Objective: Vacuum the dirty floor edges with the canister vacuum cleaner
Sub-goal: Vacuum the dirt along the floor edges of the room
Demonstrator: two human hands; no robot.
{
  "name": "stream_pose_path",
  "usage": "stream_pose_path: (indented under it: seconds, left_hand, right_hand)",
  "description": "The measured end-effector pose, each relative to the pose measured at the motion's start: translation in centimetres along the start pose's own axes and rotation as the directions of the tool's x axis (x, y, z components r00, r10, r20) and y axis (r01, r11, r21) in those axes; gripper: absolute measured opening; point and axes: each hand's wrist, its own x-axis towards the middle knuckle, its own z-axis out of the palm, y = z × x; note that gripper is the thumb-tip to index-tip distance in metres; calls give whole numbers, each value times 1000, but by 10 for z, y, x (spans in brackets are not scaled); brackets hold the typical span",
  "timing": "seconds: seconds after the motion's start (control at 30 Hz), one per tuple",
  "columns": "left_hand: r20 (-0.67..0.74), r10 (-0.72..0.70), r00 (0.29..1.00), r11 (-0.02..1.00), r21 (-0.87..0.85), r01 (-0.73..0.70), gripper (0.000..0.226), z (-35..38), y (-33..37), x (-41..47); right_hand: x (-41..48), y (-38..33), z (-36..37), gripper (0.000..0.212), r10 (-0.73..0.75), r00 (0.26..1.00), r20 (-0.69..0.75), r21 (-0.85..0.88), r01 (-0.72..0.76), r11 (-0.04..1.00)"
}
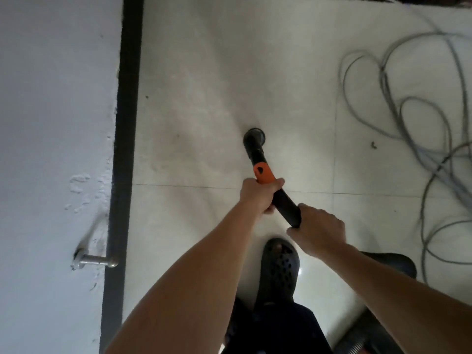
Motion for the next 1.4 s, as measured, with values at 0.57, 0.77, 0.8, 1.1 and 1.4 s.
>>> stream_pose_path:
  seconds: [0.57,0.77,0.8,1.1,1.4]
  left_hand:
    - [-46,-72,996,997,9,72,34,22,73,-17]
    - [-41,31,999,997,76,-28,19,12,160,16]
    - [-46,50,998,995,85,-46,18,12,174,26]
    - [-16,103,995,976,193,-98,27,20,245,66]
    - [45,-179,983,876,463,138,36,47,206,-52]
  right_hand:
    - [37,22,-71,24,-82,995,63,50,79,996]
    - [109,-6,-119,22,-36,999,21,183,31,983]
    - [123,-9,-125,22,-26,1000,0,195,26,981]
    - [178,-19,-157,23,77,996,-47,333,-57,941]
    - [13,7,-156,30,186,963,194,456,-256,852]
